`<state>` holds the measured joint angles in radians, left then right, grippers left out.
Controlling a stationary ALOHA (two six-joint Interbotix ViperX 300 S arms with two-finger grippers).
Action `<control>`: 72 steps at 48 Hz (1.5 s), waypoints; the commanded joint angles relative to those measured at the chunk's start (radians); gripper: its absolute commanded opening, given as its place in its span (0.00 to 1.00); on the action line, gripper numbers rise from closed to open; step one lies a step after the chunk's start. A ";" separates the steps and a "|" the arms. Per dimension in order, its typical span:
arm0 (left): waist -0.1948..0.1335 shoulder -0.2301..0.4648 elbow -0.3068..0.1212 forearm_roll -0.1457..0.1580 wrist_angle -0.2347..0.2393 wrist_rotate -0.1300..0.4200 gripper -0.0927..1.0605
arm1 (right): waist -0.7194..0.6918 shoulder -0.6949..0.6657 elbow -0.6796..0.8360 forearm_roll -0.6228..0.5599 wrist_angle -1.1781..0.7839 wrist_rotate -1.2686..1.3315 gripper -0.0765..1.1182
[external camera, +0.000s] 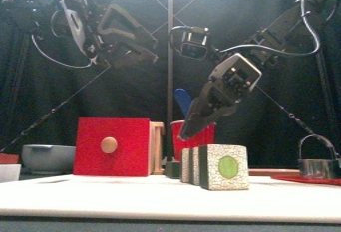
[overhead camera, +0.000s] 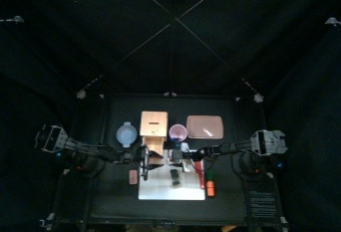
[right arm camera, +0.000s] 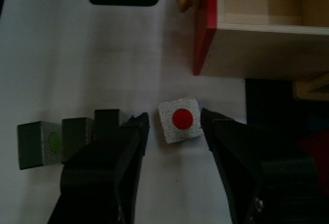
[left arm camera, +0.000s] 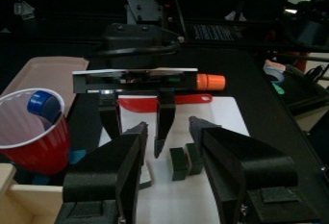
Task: Place sushi on board then cut the sushi with the knife then place the pieces on the plate
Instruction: Place the 4 sushi pieces on the plate
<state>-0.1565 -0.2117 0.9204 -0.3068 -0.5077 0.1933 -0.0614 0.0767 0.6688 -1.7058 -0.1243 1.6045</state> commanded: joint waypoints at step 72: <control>0.003 -0.029 0.026 -0.046 -0.011 0.000 0.70 | -0.035 0.002 -0.006 0.041 -0.071 0.003 0.66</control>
<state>-0.1549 -0.2286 0.9603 -0.3528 -0.5093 0.1933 -0.1104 0.1657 0.6550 -1.6828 -0.1948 1.6061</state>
